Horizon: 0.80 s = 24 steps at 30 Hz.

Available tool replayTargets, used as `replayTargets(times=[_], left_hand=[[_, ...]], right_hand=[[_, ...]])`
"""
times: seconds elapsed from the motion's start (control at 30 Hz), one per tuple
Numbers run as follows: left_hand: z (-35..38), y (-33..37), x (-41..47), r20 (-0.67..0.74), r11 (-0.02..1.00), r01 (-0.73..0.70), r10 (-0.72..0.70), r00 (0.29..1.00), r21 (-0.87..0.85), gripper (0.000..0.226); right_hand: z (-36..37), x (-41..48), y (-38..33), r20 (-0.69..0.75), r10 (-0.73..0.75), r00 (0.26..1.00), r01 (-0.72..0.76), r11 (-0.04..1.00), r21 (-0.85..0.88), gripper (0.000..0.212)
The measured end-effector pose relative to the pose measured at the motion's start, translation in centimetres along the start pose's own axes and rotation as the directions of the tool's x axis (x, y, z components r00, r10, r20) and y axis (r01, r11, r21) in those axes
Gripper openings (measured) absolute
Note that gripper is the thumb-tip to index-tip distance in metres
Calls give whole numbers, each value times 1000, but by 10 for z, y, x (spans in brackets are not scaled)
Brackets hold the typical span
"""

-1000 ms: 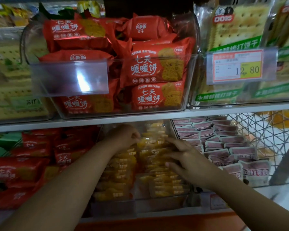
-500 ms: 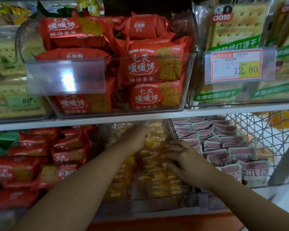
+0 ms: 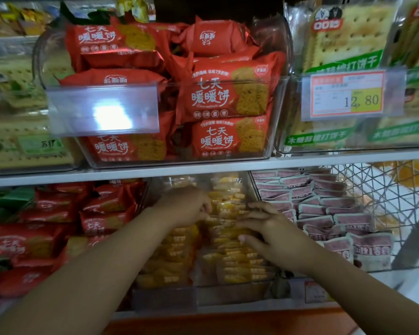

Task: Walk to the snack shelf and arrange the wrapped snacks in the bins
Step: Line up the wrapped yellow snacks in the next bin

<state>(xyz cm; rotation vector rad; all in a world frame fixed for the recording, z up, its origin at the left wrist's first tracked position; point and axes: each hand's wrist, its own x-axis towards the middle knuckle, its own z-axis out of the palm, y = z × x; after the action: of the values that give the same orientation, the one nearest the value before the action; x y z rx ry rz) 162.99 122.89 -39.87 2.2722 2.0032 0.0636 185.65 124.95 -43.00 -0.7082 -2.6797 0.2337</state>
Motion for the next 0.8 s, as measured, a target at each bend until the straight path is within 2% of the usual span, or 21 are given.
replayTargets(times=[0.1, 0.23, 0.33, 0.5, 0.7, 0.8], left_hand=[[13, 9, 2, -91, 984, -27, 43, 995, 177, 16], [20, 18, 3, -179, 974, -24, 65, 982, 223, 17], [22, 20, 1, -212, 983, -44, 83, 974, 181, 19], [1, 9, 3, -266, 995, 16, -41, 963, -97, 12], [17, 31, 4, -119, 998, -47, 41, 992, -49, 17], [26, 32, 8, -60, 978, 51, -65, 996, -203, 18]], right_hand=[[1, -1, 0, -10, 7, 1000, -7, 1000, -5, 49], [1, -1, 1, -1, 18, 1000, -18, 1000, 10, 41], [3, -1, 3, -4, 15, 1000, -15, 1000, 8, 42], [6, 0, 4, -4, 23, 1000, -23, 1000, 9, 50], [8, -2, 3, -26, 29, 999, -29, 1000, 0, 61], [10, -4, 6, -66, 23, 998, -23, 1000, 1, 53]])
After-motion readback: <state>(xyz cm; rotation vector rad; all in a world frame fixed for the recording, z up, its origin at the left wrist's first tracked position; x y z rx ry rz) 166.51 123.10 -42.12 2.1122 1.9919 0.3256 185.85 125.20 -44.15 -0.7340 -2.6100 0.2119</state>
